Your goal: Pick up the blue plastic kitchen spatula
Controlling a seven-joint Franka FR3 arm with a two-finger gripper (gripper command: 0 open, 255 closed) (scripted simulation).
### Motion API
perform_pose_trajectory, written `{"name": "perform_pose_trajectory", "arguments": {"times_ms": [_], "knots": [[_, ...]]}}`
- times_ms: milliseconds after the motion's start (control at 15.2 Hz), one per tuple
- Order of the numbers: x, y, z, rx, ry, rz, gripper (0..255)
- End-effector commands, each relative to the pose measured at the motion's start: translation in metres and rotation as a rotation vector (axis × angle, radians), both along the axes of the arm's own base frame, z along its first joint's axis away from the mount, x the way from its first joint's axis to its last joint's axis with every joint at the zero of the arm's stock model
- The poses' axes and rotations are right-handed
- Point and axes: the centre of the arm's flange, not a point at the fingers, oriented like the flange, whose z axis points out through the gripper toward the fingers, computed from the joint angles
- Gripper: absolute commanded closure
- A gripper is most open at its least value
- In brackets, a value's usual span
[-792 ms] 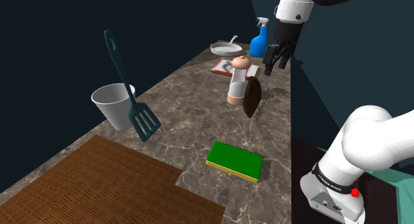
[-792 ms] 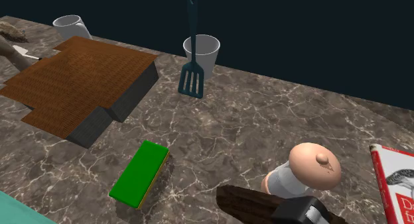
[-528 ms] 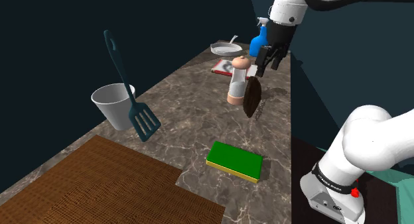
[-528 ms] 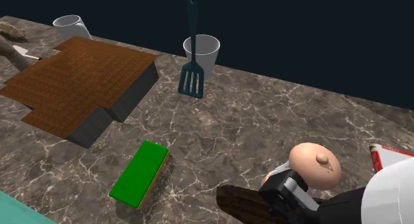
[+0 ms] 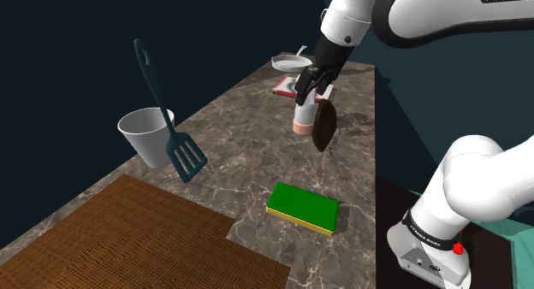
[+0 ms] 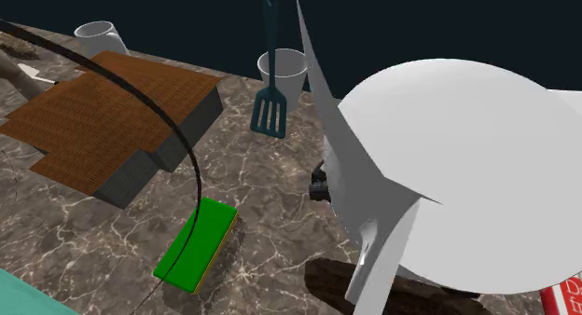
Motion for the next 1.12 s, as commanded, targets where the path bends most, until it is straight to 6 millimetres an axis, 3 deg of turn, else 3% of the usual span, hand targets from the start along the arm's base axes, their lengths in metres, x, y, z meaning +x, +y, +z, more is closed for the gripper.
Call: {"name": "perform_pose_trajectory", "arguments": {"times_ms": [0,1056], "knots": [[0.007,0.021,-0.002,-0.001,-0.059,0.019,0],[0.046,0.198,-0.012,-0.021,-0.494,0.165,0]]}}
